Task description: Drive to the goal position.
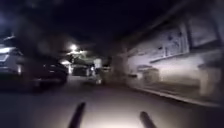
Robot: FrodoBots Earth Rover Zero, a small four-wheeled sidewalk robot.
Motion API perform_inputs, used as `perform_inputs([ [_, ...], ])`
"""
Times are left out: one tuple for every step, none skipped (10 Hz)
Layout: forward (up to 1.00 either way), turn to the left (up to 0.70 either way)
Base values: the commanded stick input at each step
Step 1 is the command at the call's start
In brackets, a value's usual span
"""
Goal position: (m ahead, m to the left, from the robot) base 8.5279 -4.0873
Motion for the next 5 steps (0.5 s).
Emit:
perform_inputs([
  [1.0,0.03],
  [1.0,0.03],
  [1.0,0.03],
  [1.0,0.03],
  [1.0,0.03],
])
